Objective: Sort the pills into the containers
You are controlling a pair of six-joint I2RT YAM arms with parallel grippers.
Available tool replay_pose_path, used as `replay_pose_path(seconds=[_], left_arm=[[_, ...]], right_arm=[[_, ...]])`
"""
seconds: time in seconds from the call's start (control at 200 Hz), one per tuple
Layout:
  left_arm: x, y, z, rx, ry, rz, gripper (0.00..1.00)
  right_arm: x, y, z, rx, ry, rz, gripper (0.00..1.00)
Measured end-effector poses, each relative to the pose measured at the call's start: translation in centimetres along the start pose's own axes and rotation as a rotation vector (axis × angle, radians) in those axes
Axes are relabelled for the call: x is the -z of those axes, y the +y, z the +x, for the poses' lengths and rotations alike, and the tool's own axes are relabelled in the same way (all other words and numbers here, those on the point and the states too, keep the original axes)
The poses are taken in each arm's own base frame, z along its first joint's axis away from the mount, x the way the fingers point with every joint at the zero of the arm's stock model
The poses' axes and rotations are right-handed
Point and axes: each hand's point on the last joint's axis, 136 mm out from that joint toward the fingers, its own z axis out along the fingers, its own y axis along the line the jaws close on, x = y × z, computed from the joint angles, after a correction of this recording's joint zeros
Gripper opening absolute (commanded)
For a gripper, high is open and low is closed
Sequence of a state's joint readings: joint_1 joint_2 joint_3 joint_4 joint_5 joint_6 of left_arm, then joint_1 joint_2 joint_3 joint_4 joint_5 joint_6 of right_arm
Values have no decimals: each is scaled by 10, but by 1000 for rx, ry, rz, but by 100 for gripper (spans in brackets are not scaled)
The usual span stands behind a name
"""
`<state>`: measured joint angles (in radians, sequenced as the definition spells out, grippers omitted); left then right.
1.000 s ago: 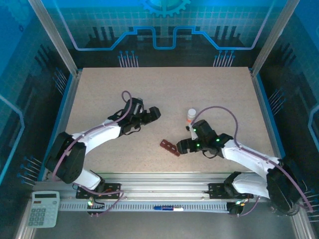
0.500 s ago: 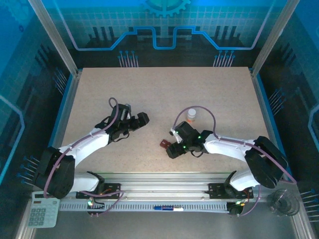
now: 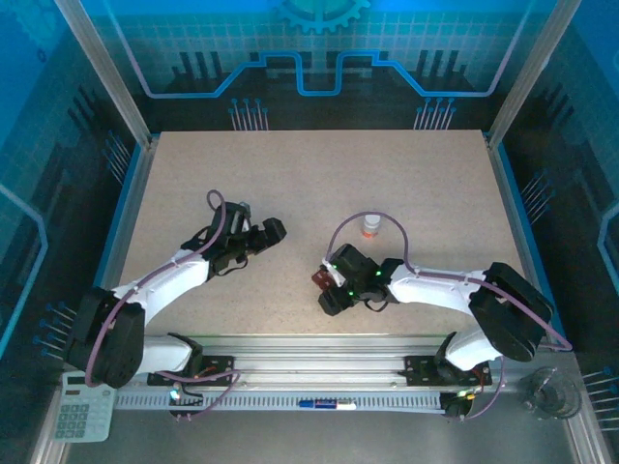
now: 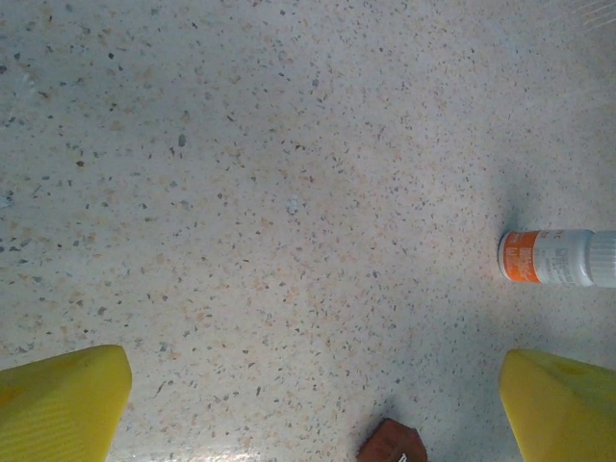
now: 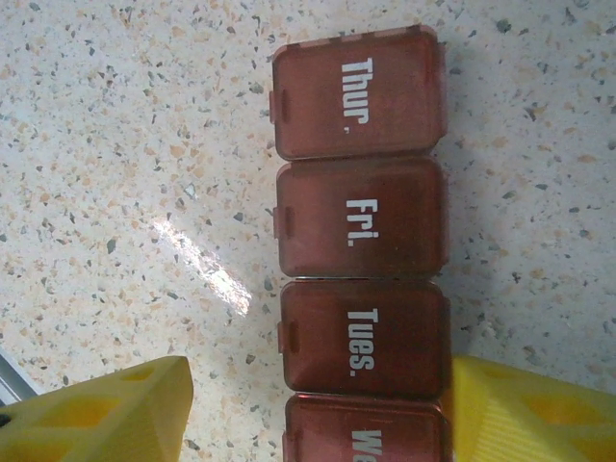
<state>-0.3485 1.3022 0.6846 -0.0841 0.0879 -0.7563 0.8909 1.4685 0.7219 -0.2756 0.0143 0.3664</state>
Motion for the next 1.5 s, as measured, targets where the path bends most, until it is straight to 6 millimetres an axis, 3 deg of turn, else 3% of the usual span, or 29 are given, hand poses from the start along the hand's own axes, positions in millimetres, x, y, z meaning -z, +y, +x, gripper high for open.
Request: replay_pose_path(seconds=[0.445, 0.765, 0.946, 1.076, 1.271, 1.371, 1.501], left_arm=[[-1, 5, 5, 4, 13, -4, 99], [1, 3, 5, 5, 10, 10, 99], [7, -4, 6, 3, 16, 48, 99], [16, -21, 5, 16, 18, 125, 99], [30, -56, 2, 53, 22, 294, 99], [34, -74, 4, 65, 33, 365, 99], [38, -97, 14, 52, 60, 442, 99]], right_arm=[[-14, -8, 3, -2, -5, 107, 54], [-16, -12, -1, -13, -33, 122, 37], [-12, -13, -3, -13, -44, 123, 34], [5, -17, -18, -42, -102, 105, 32], [38, -28, -65, -126, -229, 40, 32], [51, -24, -88, -144, -282, -9, 32], [59, -16, -103, -154, -319, -68, 31]])
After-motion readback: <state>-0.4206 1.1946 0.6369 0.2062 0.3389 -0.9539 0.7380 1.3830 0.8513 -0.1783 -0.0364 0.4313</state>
